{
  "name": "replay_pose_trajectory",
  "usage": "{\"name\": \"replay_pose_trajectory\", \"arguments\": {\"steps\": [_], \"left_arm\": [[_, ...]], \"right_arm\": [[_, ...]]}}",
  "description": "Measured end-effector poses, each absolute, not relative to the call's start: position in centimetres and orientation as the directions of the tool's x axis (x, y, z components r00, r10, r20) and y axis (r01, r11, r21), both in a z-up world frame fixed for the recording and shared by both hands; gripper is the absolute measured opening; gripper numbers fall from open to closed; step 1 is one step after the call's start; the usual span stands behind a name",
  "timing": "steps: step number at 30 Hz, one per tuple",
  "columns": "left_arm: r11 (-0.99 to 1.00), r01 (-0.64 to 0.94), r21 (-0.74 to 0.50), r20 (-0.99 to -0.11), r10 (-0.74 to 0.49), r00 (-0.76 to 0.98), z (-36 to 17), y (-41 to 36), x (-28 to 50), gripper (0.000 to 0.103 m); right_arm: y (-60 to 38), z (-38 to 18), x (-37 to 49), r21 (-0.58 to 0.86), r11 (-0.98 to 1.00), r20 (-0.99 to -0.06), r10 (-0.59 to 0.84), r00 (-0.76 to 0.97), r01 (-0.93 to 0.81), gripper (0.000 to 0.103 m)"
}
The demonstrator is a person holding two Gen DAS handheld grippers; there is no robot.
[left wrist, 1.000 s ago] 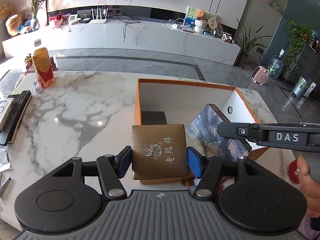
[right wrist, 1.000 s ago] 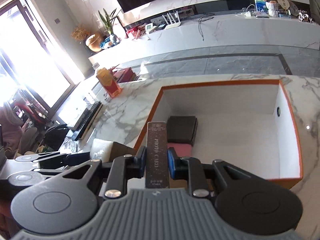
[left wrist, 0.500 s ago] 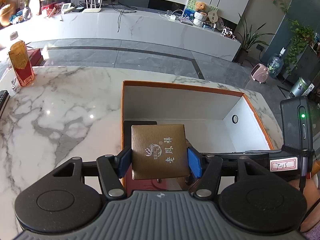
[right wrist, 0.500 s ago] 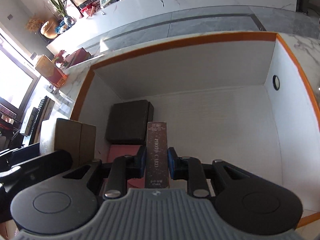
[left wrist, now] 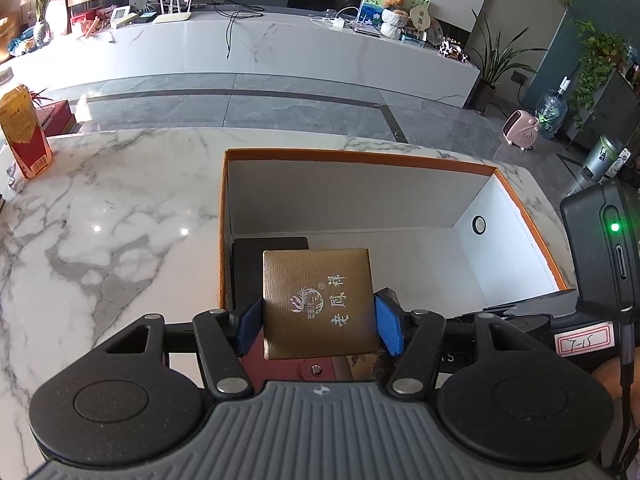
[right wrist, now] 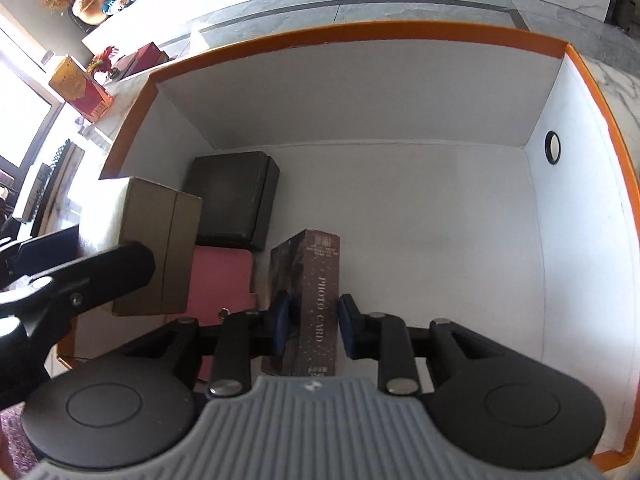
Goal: Organize objects
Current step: 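Lower the photo card box into the orange box and open the right tool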
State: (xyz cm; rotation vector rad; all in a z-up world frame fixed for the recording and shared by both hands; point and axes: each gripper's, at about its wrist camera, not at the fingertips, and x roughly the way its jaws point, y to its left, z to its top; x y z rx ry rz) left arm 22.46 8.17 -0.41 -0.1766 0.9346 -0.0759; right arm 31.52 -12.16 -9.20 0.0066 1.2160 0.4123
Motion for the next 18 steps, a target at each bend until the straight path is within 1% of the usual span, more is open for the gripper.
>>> {"name": "replay_pose_trajectory", "arguments": {"steps": [3,4,6,10,12,18], "left_arm": [[0.983,-0.014,-0.182,-0.797,-0.139,0.587,-0.6,8.0,22.5,0.069],[0.983,-0.015,-0.181,-0.799,-0.138,0.586,-0.7,8.1,22.6,0.069],[0.984,-0.018,-0.179,-0.802,-0.135,0.581,-0.9,8.1,22.8,0.069],[0.984,-0.019,-0.177,-0.805,-0.134,0.578,-0.9,8.1,22.9,0.069],[0.984,-0.018,-0.178,-0.806,-0.136,0.576,-0.9,8.1,23.0,0.069],[0.982,-0.014,-0.189,-0.811,-0.148,0.566,-1.2,8.1,23.5,0.069]], "right_arm": [[-12.2,-9.7,32.0,0.202,0.928,-0.92,0.289,0.264,-0.313,0.033],[-12.2,-9.9,32.0,0.201,0.928,-0.924,0.286,0.255,-0.313,0.033],[-12.2,-10.0,31.9,0.195,0.927,-0.927,0.281,0.25,-0.321,0.03],[-12.0,-10.1,31.7,0.182,0.92,-0.929,0.276,0.246,-0.346,0.026],[-11.7,-10.1,31.6,0.179,0.914,-0.93,0.278,0.24,-0.364,0.018],[-11.2,-10.0,31.3,0.186,0.891,-0.928,0.298,0.224,-0.415,0.016]]}}
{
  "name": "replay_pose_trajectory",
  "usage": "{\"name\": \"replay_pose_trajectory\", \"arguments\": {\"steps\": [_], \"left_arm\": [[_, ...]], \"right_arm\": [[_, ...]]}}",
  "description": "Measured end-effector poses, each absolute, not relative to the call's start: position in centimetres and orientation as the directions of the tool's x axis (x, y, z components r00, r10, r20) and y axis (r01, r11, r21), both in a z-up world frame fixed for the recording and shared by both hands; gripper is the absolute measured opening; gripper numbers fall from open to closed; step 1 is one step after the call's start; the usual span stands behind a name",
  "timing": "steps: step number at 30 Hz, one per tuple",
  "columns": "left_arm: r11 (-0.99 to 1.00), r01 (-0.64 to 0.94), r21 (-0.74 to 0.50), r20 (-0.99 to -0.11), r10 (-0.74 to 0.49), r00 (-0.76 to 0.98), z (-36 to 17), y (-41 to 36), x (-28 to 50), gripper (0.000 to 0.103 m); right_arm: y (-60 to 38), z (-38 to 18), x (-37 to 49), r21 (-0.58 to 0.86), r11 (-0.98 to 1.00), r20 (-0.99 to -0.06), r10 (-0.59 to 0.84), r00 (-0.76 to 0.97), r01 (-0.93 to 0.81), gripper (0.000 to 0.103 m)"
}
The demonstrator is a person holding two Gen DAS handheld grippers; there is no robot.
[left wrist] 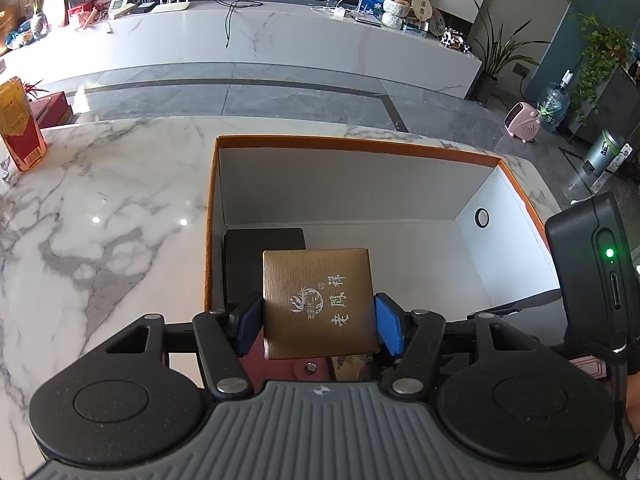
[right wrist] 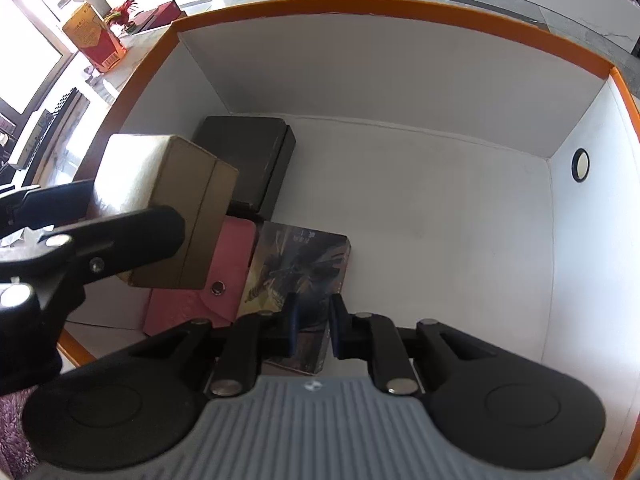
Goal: Organize objects
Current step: 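Lower the photo card box into the orange box and open the right tool, then lower the gold box beside the dark gray box and open the left tool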
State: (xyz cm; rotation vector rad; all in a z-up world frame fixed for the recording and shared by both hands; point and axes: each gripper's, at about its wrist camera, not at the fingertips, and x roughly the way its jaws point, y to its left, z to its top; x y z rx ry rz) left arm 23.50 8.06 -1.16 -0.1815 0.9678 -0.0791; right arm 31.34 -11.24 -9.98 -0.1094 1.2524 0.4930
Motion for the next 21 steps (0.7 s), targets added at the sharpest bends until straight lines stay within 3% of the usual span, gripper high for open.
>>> {"name": "replay_pose_trajectory", "arguments": {"steps": [21], "left_arm": [[0.979,-0.026,-0.204,-0.857,-0.165,0.488,-5.4,4.8,30.3,0.069]], "right_arm": [[-14.8,-8.3,34.2,0.099,0.925,-0.915,0.23,0.332,-0.368,0.015]]}}
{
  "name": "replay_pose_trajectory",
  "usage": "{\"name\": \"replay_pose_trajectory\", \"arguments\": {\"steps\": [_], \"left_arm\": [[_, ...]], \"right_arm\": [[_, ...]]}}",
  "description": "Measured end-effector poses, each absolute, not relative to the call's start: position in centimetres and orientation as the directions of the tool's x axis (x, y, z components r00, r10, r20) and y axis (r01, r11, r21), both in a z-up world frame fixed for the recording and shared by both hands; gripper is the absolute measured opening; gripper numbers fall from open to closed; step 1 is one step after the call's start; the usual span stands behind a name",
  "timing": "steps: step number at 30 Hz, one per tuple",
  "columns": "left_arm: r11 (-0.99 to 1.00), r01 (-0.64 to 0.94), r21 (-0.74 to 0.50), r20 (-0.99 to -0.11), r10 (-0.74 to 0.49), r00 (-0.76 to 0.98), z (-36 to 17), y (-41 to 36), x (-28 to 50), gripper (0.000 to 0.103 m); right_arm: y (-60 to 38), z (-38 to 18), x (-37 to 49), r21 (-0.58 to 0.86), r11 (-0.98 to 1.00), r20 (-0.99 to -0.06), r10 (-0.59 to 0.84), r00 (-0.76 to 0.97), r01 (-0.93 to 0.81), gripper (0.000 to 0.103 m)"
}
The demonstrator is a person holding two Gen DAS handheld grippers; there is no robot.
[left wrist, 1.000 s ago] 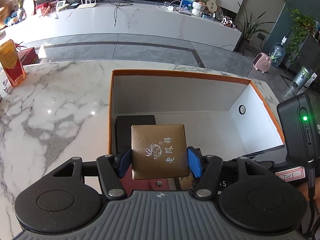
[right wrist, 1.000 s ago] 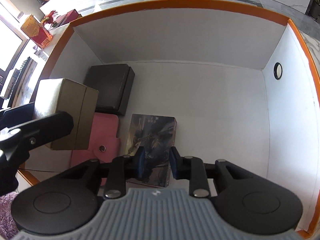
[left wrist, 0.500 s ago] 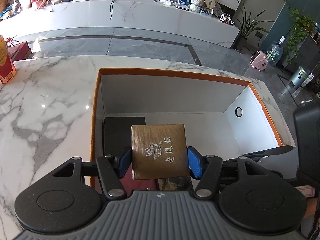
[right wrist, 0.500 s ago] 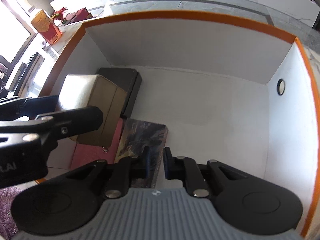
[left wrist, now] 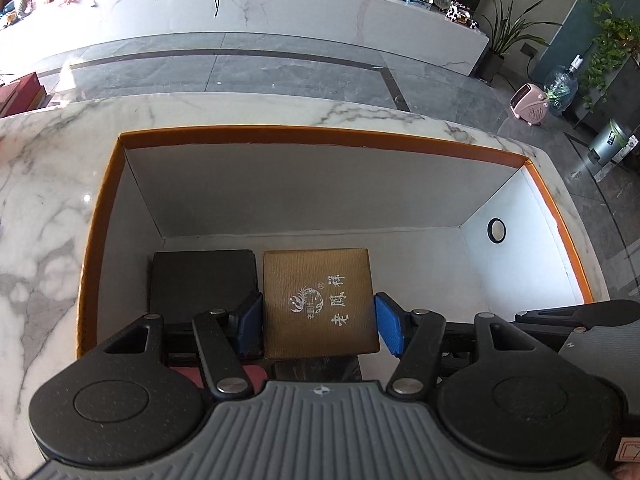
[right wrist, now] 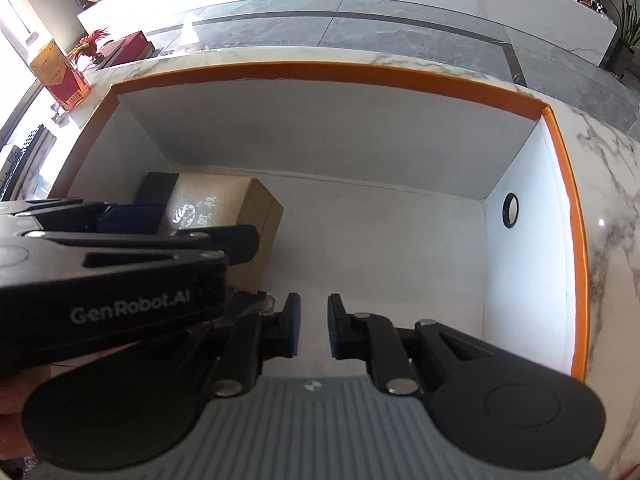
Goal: Organize objects
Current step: 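Lower the gold box beside the dark gray box and open the left tool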
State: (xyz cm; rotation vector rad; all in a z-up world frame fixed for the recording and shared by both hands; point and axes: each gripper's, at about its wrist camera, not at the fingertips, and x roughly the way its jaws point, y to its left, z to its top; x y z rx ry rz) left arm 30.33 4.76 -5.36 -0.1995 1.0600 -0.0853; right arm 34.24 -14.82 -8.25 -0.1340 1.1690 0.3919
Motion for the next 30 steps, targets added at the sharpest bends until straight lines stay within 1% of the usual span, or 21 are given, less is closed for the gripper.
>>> {"name": "replay_pose_trajectory", "arguments": {"steps": [7,13,18,20,22,26,30], "left_arm": [[0.98,-0.045,-0.192,-0.873,-0.15,0.465,-6.3,4.7,30.9,0.069],[0.976,-0.049,-0.214,-0.886,-0.173,0.43,-6.4,5.0,31.3,0.07],[0.971,-0.059,-0.23,-0.863,-0.176,0.473,-5.2,5.7,30.4,0.075],[0.965,-0.07,-0.251,-0.849,-0.185,0.495,-4.3,6.4,29.6,0.073],[0.963,-0.069,-0.26,-0.834,-0.188,0.518,-3.1,6.9,29.1,0.068],[0.96,-0.06,-0.273,-0.792,-0.189,0.58,-0.7,8.1,28.1,0.068],[0.963,-0.067,-0.26,-0.786,-0.17,0.594,-0.2,8.5,27.7,0.068]], "right_arm": [[-13.3,-9.5,35.5,0.107,0.919,-0.915,0.24,0.325,-0.378,0.014],[-13.1,-9.7,35.8,0.105,0.919,-0.918,0.237,0.318,-0.38,0.014],[-12.6,-9.9,36.2,0.08,0.922,-0.92,0.214,0.327,-0.378,0.015],[-12.5,-9.9,36.6,0.07,0.928,-0.922,0.2,0.332,-0.365,0.015],[-12.3,-10.0,37.0,0.047,0.932,-0.922,0.179,0.344,-0.359,0.015],[-11.9,-9.8,38.3,0.012,0.94,-0.916,0.147,0.374,-0.341,0.015],[-11.1,-9.6,38.8,0.033,0.931,-0.911,0.177,0.372,-0.364,0.015]]}}
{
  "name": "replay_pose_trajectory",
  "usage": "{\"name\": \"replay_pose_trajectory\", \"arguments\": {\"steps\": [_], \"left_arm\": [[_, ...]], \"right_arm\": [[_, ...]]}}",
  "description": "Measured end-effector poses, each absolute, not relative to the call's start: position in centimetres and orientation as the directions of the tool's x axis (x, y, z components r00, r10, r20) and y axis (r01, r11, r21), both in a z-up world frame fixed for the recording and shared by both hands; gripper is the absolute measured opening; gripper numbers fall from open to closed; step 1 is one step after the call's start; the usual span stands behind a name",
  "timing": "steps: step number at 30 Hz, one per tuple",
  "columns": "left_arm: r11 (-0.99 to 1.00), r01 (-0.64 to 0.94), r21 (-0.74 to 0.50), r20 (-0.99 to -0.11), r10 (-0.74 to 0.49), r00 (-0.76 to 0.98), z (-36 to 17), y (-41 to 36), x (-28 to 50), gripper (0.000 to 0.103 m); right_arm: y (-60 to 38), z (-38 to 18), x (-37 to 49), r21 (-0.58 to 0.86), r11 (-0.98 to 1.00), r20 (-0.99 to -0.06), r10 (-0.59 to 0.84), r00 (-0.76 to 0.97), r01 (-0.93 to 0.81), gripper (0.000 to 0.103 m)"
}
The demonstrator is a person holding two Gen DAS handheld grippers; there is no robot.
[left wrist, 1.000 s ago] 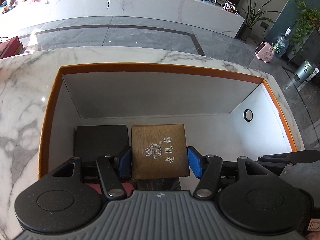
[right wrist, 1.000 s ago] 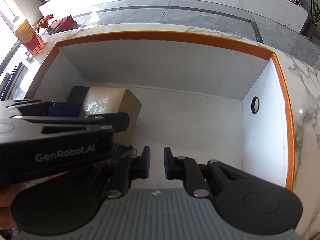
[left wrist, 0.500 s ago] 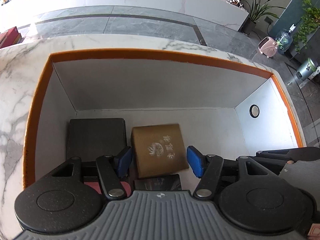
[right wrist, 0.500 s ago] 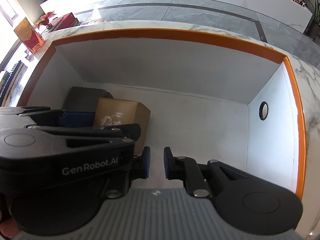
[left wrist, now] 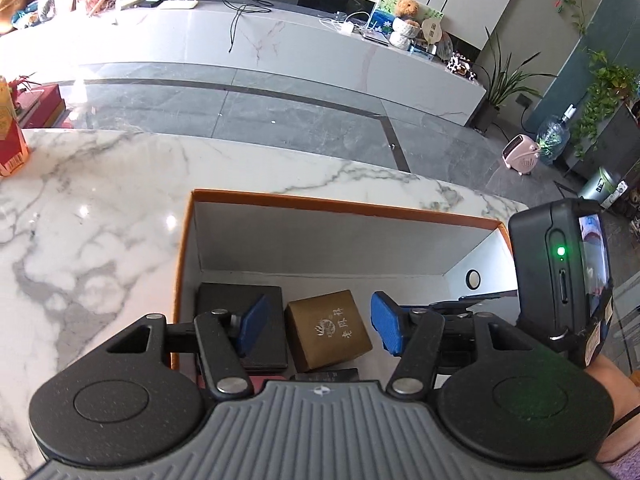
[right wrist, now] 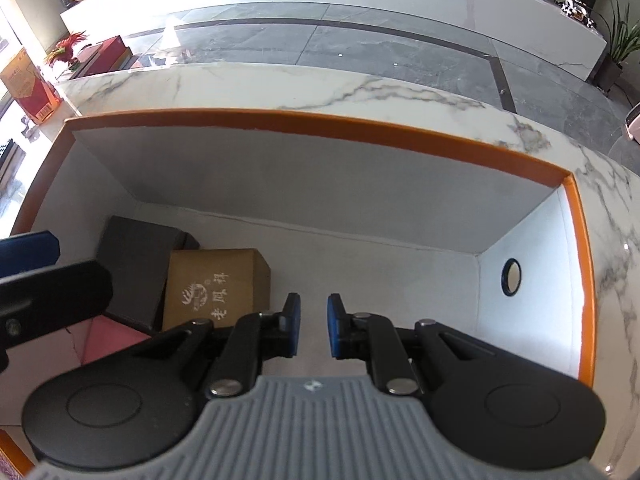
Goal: Organize objects
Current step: 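Lower the gold box beside the dark gray box and open the left tool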
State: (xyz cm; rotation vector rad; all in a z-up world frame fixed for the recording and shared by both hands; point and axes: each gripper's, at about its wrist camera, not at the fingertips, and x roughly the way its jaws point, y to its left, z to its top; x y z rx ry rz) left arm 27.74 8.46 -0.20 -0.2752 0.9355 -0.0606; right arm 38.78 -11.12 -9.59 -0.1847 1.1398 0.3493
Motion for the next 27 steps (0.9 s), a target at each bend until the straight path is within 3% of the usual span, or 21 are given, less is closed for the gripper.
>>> {"name": "replay_pose_trajectory", "arguments": {"steps": [9,17,27], "left_arm": [[0.962,-0.083,-0.26,-0.788,-0.162,0.594,-0.4,9.0,27.1,0.066],[0.956,-0.075,-0.283,-0.755,-0.174,0.632,1.5,9.1,24.7,0.066],[0.954,0.007,-0.3,-0.698,-0.225,0.68,5.0,7.5,17.3,0.065]], "right_arm": [[-9.2,-9.4,37.7,0.051,0.908,-0.918,0.207,0.339,-0.415,0.005],[-9.6,-8.8,36.8,0.051,0.912,-0.908,0.213,0.36,-0.408,0.003],[-14.2,-2.2,27.6,0.124,0.895,-0.8,0.345,0.491,-0.428,0.005]]}}
